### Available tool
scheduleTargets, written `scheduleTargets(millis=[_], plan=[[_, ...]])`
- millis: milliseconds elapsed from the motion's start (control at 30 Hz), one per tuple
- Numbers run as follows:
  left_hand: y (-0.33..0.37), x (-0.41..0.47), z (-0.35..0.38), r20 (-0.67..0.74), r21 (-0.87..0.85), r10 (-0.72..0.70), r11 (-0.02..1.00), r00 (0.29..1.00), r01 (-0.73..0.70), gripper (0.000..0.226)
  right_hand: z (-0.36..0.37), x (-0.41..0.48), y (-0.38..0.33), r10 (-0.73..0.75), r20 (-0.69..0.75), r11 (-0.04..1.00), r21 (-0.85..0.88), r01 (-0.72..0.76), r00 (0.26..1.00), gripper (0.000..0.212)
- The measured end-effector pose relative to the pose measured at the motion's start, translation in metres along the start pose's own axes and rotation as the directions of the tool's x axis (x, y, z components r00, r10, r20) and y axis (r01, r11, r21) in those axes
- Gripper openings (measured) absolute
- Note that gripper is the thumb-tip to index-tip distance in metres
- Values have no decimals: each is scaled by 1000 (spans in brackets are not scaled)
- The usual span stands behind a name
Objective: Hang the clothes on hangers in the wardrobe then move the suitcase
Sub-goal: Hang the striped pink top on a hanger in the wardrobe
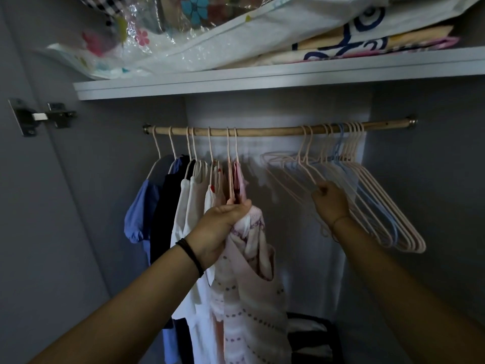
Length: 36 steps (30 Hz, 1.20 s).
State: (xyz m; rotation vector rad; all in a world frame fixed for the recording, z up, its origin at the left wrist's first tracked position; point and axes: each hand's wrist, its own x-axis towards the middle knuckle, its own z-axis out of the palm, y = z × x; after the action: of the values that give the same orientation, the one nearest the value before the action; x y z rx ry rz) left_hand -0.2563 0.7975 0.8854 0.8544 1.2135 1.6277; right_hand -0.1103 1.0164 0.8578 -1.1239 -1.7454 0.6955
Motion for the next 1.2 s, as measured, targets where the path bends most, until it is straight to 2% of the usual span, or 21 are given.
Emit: scheduleTargets(millis=[167,267,400,500,733,833,900,1067,1133,1200], plan=[[-1,1,-1,-23,3,-18,1000,1000,18,51,3,9,2,28,39,999,-17,-28,999,38],[-3,0,-2,-37,4,-25,1000,999,25,35,6,15,4,71,85,997,4,-71,994,37],[-3,0,-4,-71,-17,-20,1000,997,19,31,13,22,5,80,132,988,123,-96,988,13],[-2,-2,-5,-73,-29,-24,999,997,22,39,20,24,1,52,124,971,226,-79,991,39],[-2,-7,-8,-68,-4,-25,1000,997,25,39,15,-3,-18,-60,57,904,427,30,997,42],[-3,-8,-11,-56,17,-35,999,998,36,41,10,-41,4,-87,34,888,455,62,996,42],[-5,-9,-12,-44,39,-43,998,998,45,41,10,-62,22,-70,65,894,446,33,995,38],[-10,-14,-8,4,139,-50,989,999,49,47,9,-73,21,119,195,845,495,-202,974,33],[-12,-15,-8,11,183,-39,982,999,37,49,5,-79,22,155,175,864,454,-219,972,43],[-14,-16,-9,23,237,-21,971,1000,15,50,-5,-92,19,143,161,840,502,-205,977,36]])
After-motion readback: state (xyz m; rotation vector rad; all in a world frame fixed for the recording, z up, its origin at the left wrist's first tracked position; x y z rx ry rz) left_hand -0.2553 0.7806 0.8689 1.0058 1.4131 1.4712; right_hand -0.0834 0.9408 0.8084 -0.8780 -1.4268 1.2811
